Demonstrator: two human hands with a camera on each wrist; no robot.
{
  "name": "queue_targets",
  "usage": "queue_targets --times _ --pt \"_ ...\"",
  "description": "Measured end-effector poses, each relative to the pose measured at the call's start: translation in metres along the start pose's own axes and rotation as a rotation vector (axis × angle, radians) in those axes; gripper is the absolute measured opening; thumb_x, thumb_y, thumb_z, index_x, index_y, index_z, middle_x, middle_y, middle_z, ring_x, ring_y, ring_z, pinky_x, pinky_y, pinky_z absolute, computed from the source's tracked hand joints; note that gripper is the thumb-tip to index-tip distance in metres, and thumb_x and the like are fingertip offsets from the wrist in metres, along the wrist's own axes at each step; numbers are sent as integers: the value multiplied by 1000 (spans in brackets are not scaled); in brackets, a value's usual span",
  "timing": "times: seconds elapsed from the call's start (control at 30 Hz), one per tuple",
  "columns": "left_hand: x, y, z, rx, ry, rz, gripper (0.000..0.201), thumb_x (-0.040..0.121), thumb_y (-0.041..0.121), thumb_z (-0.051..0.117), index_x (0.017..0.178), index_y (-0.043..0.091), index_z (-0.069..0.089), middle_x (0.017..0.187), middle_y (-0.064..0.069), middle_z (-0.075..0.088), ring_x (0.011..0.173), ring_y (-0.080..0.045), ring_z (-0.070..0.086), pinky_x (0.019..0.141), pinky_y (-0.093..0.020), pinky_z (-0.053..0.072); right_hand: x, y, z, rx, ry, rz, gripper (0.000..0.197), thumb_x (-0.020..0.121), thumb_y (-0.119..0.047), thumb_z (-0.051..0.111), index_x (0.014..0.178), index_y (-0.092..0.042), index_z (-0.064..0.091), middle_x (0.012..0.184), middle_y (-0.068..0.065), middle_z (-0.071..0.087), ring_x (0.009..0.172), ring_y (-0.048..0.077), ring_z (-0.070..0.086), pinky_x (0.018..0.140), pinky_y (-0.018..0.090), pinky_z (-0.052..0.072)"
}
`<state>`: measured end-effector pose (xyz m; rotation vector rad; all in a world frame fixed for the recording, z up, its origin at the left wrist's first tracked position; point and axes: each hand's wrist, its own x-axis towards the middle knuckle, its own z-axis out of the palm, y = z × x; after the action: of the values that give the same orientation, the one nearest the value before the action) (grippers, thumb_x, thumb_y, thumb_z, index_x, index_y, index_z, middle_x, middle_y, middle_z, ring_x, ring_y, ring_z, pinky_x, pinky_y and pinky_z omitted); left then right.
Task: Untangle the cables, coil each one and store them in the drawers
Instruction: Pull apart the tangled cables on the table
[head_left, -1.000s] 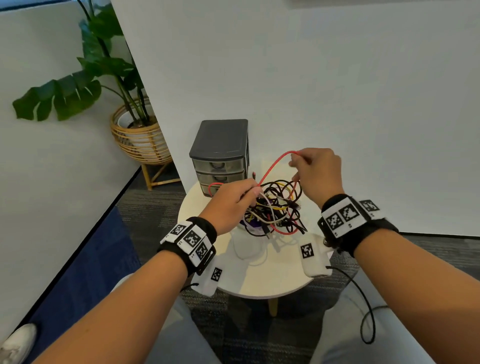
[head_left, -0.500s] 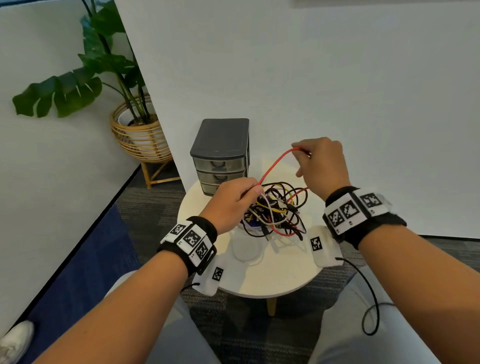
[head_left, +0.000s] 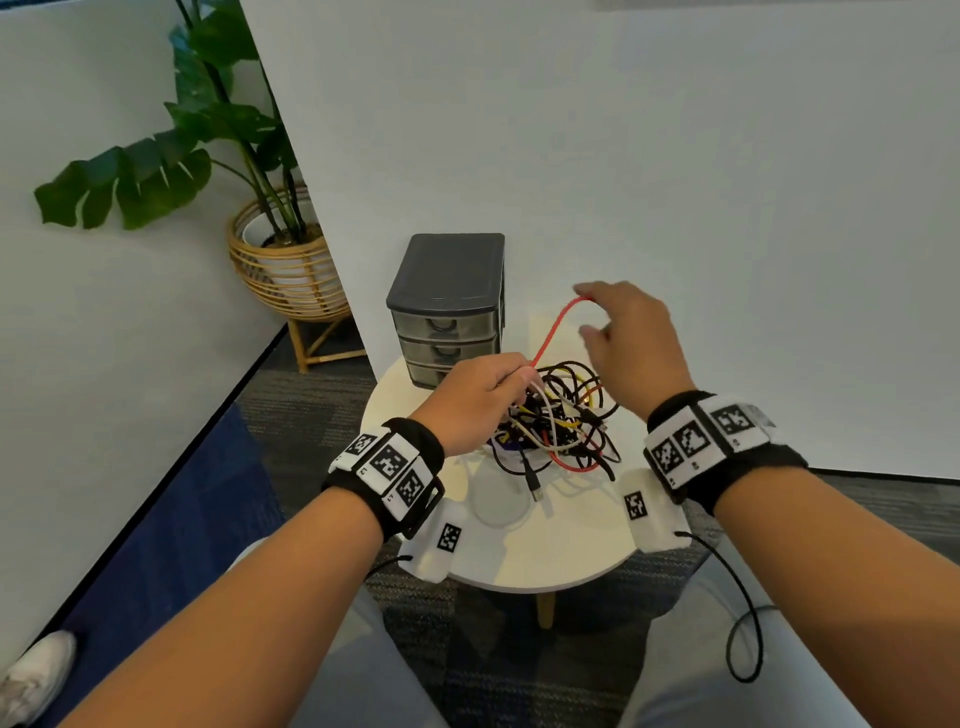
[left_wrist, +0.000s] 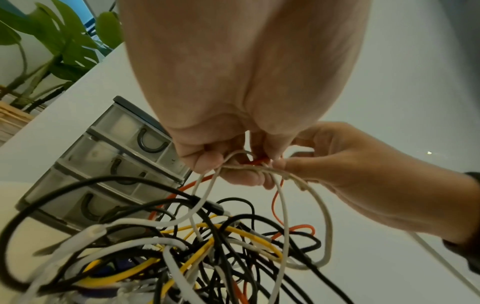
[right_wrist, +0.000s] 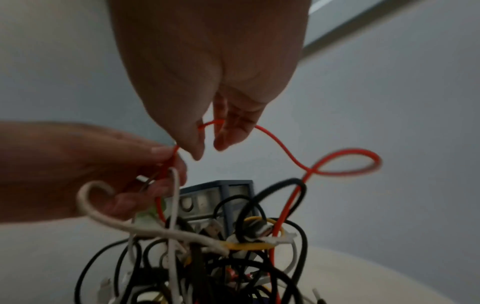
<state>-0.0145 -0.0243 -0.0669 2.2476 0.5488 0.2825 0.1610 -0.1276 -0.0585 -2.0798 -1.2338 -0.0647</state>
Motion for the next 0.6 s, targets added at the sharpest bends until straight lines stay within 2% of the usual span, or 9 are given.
queue_targets --times 0.07,0.17,0.27,0.33,0.4,0.43,0.5,0.53,0.6 --pt "1 1 1 -11 12 -4 32 110 31 39 103 20 69 86 2 62 75 -10 58 70 -25 48 -11 -16 1 -143 -153 -204 46 97 -13 63 142 -22 54 133 -1 51 92 14 59 83 26 47" --pt "2 2 4 -26 31 -19 32 111 29 37 92 21 63 80 4 58 68 -6 53 65 -23 42 -13 -27 4 -374 -257 -361 20 102 -20 57 117 -14 69 107 4 64 91 22 62 73 29 45" --pt "3 3 3 -80 20 -43 30 112 28 34 112 22 63 93 2 62 71 -6 56 60 -12 43 0 -14 1 -117 -59 -110 33 104 -33 53 94 -11 74 78 3 70 73 22 67 73 37 53" --pt "1 2 3 -74 -10 -48 33 112 28 32 118 19 63 102 -3 63 71 -9 57 62 -14 46 8 -7 -3 169 93 97 35 105 -31 53 87 -8 72 74 5 71 66 19 71 73 44 59" --pt "0 1 6 -70 -31 -33 33 112 28 33 114 18 65 105 -7 65 68 -9 56 64 -18 47 8 -7 -5 204 136 122 20 104 -24 54 107 -13 71 97 7 73 77 20 73 81 46 59" --pt "0 2 7 -79 -31 -28 34 111 29 34 112 18 65 105 -7 65 66 -8 55 64 -19 48 5 -11 -5 141 116 63 26 101 -20 57 126 -19 64 116 5 69 86 19 70 87 42 58" --pt "1 3 8 -99 -28 -37 34 111 31 35 110 16 66 100 -5 66 64 -7 55 65 -21 48 -7 -22 -3 -37 8 -133 61 94 -13 65 149 -28 43 141 2 48 95 15 58 87 32 52" --pt "2 4 9 -102 -34 -43 35 111 31 35 110 14 66 96 -4 66 64 -7 55 64 -21 48 -13 -28 -3 -127 -26 -220 71 90 -9 68 152 -30 38 146 3 41 100 16 54 87 32 51" --pt "3 4 9 -102 -52 -57 37 111 31 35 110 9 64 89 -1 64 66 -10 55 63 -21 48 -17 -32 0 -269 -46 -360 73 84 -6 73 148 -26 45 151 11 38 112 28 53 90 40 50"
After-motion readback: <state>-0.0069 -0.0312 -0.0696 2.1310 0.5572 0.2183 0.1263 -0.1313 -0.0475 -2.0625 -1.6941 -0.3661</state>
